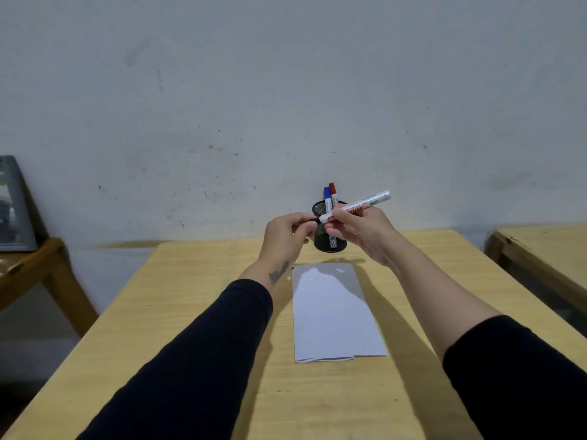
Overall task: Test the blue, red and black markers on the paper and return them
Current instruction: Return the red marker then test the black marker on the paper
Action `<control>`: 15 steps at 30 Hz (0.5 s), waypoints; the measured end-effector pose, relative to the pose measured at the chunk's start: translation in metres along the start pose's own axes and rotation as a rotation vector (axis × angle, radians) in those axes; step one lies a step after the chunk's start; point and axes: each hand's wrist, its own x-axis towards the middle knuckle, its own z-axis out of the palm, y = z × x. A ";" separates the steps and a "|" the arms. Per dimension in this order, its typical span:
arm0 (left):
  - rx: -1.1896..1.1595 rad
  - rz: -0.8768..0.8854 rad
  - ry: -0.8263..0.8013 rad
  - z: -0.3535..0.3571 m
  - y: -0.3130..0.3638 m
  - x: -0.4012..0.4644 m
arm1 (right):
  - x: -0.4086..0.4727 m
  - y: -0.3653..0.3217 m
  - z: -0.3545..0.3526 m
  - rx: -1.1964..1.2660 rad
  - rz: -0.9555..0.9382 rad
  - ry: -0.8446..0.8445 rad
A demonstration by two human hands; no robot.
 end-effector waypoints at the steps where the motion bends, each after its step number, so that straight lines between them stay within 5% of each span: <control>1: 0.014 0.001 -0.001 0.000 0.000 -0.001 | 0.000 0.001 0.000 -0.002 0.001 -0.002; 11: 0.052 -0.019 0.058 0.004 -0.002 -0.005 | -0.001 0.011 0.008 -0.009 0.014 0.049; 15: 0.079 -0.019 0.113 0.003 0.003 0.006 | -0.001 0.007 0.015 -0.601 -0.065 0.237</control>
